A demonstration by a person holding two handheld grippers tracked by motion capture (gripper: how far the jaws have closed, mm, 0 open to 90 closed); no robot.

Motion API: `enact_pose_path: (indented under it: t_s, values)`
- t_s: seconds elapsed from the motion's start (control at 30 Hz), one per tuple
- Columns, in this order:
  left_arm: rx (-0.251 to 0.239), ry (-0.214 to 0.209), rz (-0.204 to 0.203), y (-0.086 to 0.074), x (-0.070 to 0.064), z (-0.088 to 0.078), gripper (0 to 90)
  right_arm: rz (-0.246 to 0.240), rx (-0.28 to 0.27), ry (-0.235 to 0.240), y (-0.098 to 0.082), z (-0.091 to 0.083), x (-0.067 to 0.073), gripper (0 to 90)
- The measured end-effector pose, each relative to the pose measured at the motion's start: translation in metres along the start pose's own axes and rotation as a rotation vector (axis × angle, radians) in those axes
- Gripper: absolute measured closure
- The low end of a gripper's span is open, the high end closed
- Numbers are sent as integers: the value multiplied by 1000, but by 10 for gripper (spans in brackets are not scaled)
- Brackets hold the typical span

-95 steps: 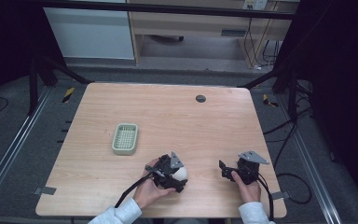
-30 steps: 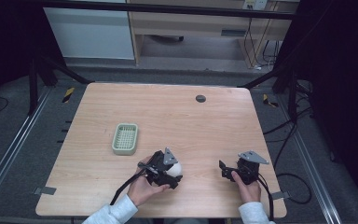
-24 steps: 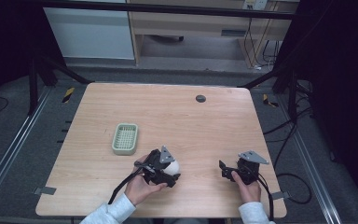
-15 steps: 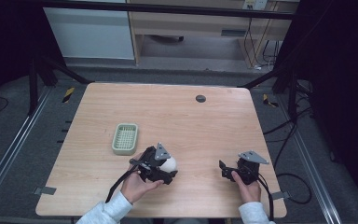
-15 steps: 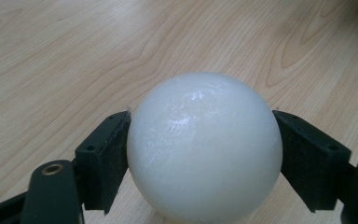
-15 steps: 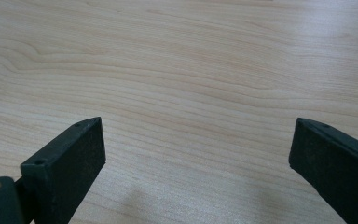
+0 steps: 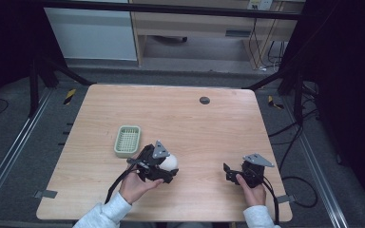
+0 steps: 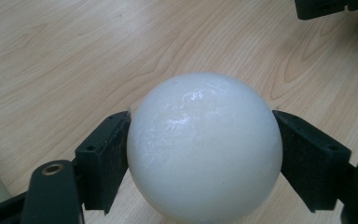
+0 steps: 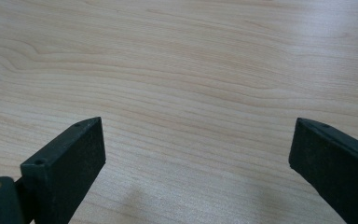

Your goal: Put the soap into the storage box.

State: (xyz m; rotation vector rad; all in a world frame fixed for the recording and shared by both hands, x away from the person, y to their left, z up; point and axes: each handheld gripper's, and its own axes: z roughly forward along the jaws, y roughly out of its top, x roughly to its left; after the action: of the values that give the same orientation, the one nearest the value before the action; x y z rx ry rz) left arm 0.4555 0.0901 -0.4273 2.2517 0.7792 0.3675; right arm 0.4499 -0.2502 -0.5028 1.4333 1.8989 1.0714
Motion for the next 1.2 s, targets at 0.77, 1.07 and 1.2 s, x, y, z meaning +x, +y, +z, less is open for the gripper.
enact_pose_path:
  t_s: [0.77,1.07,1.2]
  values:
    - [-26,39,-27,3,23,-24,227,-1,0,3,0,0,1,40]
    - [-26,55,-40,-3,32,-30,227,0,2,2,0,0,1,40]
    - [-33,60,-47,-4,36,-34,227,-4,2,-2,0,1,1,40]
